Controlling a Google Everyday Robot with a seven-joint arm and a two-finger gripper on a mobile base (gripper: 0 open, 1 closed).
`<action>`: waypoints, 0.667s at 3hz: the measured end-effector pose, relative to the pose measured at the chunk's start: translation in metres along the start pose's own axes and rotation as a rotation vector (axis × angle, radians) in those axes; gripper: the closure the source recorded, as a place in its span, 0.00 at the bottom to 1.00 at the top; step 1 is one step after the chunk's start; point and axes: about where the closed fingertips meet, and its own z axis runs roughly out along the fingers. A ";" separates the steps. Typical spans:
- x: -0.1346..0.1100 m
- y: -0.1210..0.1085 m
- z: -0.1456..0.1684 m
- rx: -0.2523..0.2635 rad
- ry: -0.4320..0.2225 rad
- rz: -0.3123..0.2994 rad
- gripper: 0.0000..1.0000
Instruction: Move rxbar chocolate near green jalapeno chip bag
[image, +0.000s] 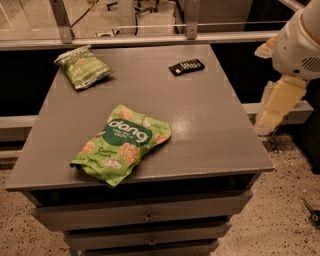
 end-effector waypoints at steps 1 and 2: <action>-0.025 -0.058 0.034 0.063 -0.087 -0.037 0.00; -0.044 -0.115 0.076 0.084 -0.155 -0.051 0.00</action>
Offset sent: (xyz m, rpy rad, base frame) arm 0.2797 0.0321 -0.0222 0.2331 -0.2406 0.0897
